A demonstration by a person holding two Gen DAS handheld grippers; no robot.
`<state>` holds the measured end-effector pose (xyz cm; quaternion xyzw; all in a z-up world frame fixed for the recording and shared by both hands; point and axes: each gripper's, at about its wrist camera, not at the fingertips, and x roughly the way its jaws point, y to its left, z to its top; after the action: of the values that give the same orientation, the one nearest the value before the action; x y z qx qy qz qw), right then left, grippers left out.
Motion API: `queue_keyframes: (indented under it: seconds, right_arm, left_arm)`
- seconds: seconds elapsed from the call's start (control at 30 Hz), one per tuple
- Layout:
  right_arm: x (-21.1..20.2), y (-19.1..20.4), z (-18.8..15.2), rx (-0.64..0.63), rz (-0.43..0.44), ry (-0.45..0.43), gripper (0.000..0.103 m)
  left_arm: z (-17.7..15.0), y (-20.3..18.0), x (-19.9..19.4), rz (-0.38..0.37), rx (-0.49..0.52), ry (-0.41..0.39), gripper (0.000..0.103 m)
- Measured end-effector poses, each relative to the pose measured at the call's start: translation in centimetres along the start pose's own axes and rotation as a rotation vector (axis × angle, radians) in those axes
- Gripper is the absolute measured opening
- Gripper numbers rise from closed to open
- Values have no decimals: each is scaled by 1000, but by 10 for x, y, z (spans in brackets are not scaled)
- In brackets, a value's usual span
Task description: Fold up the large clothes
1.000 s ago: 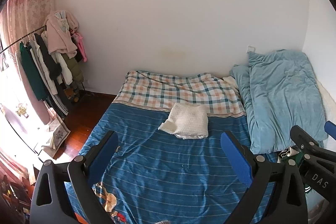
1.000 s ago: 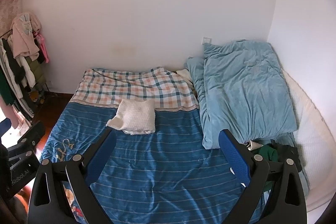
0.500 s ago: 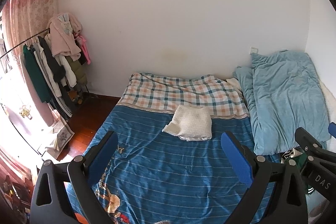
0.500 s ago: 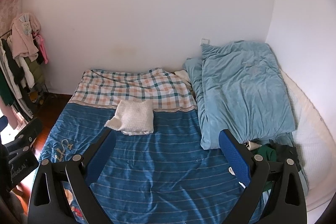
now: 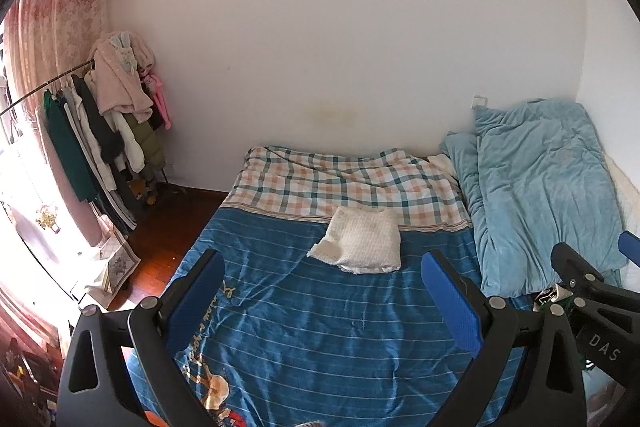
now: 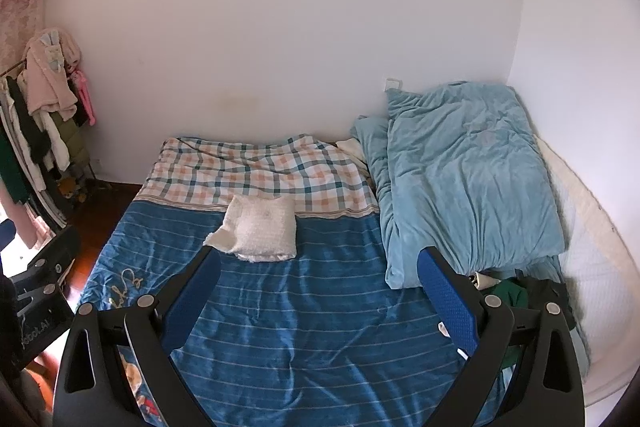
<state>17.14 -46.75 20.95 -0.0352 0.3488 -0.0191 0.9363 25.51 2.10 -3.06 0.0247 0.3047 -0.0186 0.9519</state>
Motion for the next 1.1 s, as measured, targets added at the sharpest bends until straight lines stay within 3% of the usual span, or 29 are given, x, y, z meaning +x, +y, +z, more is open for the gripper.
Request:
queue_keyframes:
  seconds: [1.1]
  right_arm:
    - [-5, 5, 0, 12, 8, -6, 101]
  left_arm:
    - [-3, 9, 3, 20, -1, -1, 101]
